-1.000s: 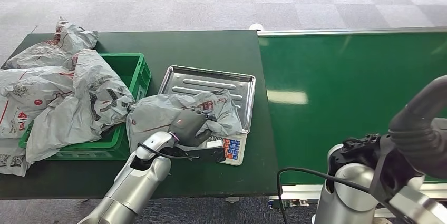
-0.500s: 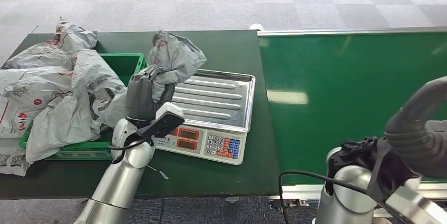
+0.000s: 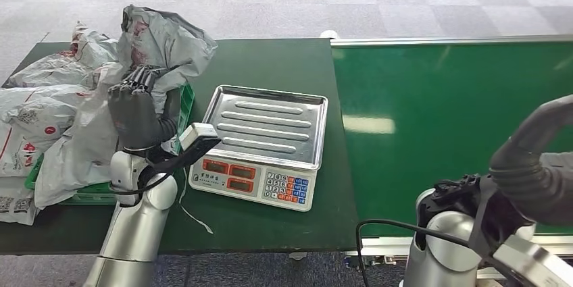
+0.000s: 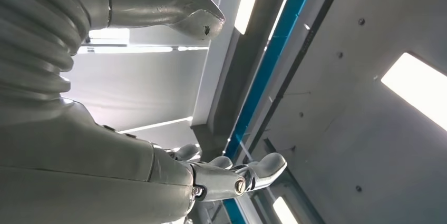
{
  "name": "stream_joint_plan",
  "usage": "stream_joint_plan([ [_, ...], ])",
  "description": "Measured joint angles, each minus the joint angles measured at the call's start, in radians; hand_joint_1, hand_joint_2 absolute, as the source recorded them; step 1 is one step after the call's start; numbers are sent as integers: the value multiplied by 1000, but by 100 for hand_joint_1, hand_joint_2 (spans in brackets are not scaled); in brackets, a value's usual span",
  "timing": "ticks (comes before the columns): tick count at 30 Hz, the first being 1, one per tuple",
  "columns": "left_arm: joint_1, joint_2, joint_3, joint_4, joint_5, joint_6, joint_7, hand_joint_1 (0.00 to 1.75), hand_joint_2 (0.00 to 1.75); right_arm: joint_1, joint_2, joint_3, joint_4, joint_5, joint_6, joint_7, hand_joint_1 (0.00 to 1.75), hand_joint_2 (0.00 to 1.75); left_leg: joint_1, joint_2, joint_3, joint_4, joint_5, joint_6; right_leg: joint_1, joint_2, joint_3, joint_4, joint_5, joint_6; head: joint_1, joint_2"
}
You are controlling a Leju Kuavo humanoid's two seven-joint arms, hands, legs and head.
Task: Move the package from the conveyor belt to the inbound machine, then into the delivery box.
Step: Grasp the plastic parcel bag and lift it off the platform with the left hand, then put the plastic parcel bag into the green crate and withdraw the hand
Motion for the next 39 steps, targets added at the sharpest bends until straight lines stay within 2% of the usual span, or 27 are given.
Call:
stream_joint_plan([
  [1,-4,14,22,-14,-134,5,54,175,175,-1,0,0,6,-3,0,0,0,175,0,0,0,0,0,0,0,0,-1,0,0,0,1,0],
  [2,-17,40,30,-11,-235,7,144,175,175,-2,0,0,12,-5,0,0,0,175,0,1,0,0,1,-1,0,1,-1,0,0,-1,2,0],
  [3,-39,77,20,10,-300,9,272,175,175,-2,0,0,18,-8,1,0,0,175,0,2,1,0,1,-2,0,3,-3,0,1,-2,2,0],
  [6,-136,193,-114,172,-329,10,783,175,175,-4,0,0,28,-12,1,0,0,175,1,5,1,-1,2,-3,0,5,-3,0,3,-4,2,0],
  [7,-162,219,-164,238,-328,10,913,175,175,-4,0,0,29,-12,1,0,0,175,1,4,1,-1,3,-3,1,5,-2,1,3,-4,2,0],
  [8,-184,236,-204,302,-327,10,985,175,175,-4,0,0,30,-11,1,0,0,175,1,3,2,-2,4,-4,1,4,-1,1,3,-4,3,0],
  [9,-201,252,-232,367,-326,11,1005,175,175,-4,0,0,31,-10,2,0,0,175,1,3,2,-2,4,-4,1,4,-1,1,3,-4,3,0],
  [14,-257,299,-275,585,-325,11,796,175,175,-5,0,0,34,-8,2,0,0,175,1,5,1,-1,5,-4,1,7,-3,1,5,-4,2,0],
  [21,-298,318,-287,733,-325,-20,777,175,175,-5,0,2,37,-6,2,0,0,175,1,3,0,-1,4,-4,1,6,-3,1,4,-4,2,0],
  [24,-311,322,-283,794,-319,-39,765,44,175,-6,0,6,37,-3,2,0,0,175,1,3,0,-1,4,-4,1,6,-3,1,4,-4,2,0],
  [25,-313,324,-277,811,-315,-42,761,0,131,-6,0,8,37,-2,2,0,0,175,1,3,0,-1,4,-4,1,6,-3,1,4,-4,2,0],
  [28,-318,328,-250,856,-290,-53,762,0,0,-7,0,16,37,0,2,0,0,175,1,3,0,-1,5,-5,1,6,-3,1,4,-4,2,0],
  [32,-315,333,-193,885,-243,-25,754,0,0,-9,0,24,38,1,2,-1,0,175,1,3,0,-1,5,-5,1,6,-3,1,4,-4,2,0],
  [35,-268,330,-118,800,-242,2,719,0,0,-9,0,26,42,4,2,-1,0,175,1,4,1,-1,5,-5,1,6,-4,1,4,-4,2,0],
  [36,-239,319,-69,732,-245,4,672,0,0,-9,0,26,45,5,2,-1,0,175,1,4,0,-1,5,-5,1,7,-5,1,4,-4,2,0],
  [37,-211,300,-6,648,-238,7,589,0,0,-10,0,26,49,4,2,-1,0,175,1,5,-1,-1,5,-4,1,7,-6,1,4,-4,2,0],
  [38,-191,270,74,558,-215,9,467,0,0,-10,0,26,53,4,2,-1,0,175,1,5,-2,0,5,-4,1,7,-7,1,4,-4,2,0],
  [39,-178,230,171,470,-171,11,305,0,0,-11,0,26,58,3,2,-1,0,175,1,5,-4,0,5,-4,1,7,-7,1,4,-4,3,0],
])
